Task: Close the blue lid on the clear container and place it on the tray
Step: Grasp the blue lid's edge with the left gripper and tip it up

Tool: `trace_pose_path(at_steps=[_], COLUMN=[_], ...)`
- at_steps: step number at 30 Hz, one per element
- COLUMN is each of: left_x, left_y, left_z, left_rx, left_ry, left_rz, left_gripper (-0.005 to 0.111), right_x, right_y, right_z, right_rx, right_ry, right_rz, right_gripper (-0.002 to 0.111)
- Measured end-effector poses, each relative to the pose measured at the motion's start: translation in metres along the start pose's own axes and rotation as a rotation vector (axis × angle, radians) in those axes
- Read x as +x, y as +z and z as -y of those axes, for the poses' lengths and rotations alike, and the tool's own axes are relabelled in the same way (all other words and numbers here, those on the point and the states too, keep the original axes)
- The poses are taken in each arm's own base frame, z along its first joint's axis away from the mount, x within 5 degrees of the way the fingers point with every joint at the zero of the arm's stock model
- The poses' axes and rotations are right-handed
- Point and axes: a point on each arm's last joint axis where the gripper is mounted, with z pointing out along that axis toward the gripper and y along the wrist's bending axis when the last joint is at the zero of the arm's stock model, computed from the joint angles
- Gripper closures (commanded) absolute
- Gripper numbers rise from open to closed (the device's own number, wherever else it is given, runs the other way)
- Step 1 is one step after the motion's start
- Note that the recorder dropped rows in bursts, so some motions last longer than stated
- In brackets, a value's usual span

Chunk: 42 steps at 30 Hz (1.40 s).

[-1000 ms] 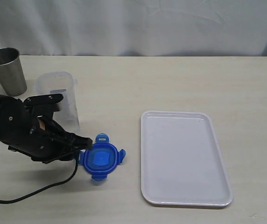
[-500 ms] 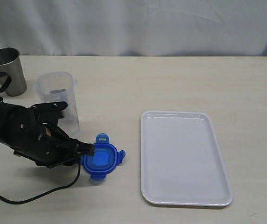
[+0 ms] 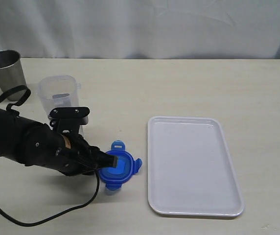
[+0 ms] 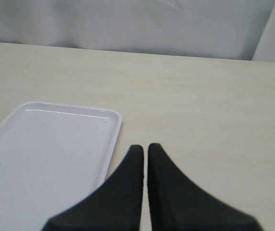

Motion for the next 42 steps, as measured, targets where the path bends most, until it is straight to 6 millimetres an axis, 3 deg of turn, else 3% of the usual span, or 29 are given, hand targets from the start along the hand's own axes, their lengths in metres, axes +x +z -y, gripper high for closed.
trace_pose_path(at_steps=[5, 15, 21, 30, 37, 40, 42], left_x=[0.0, 0.0, 0.0, 0.003, -0.004, -0.005, -0.003], left_y=[0.0, 0.0, 0.0, -0.001, -0.029, -0.034, -0.034], left_z=[0.0, 0.0, 0.0, -0.001, 0.005, 0.005, 0.004], left_rx=[0.0, 0.0, 0.0, -0.007, 0.018, 0.021, 0.017], left_ry=[0.0, 0.0, 0.02, 0.09, 0.128, 0.131, 0.129], left_rz=[0.0, 0.002, 0.002, -0.036, -0.004, -0.005, -0.019], left_gripper=[0.084, 0.085, 0.107, 0.107, 0.106, 0.097, 0.083], right_x=[0.0, 0.0, 0.0, 0.0, 0.0, 0.0, 0.0], right_y=[0.0, 0.0, 0.0, 0.0, 0.0, 0.0, 0.0], right_z=[0.0, 0.0, 0.0, 0.0, 0.0, 0.0, 0.0], right_rx=[0.0, 0.0, 0.0, 0.0, 0.0, 0.0, 0.0], right_ry=[0.0, 0.0, 0.0, 0.0, 0.0, 0.0, 0.0], right_rz=[0.0, 0.0, 0.0, 0.0, 0.0, 0.0, 0.0], right_gripper=[0.104, 0.104, 0.104, 0.104, 0.104, 0.104, 0.104])
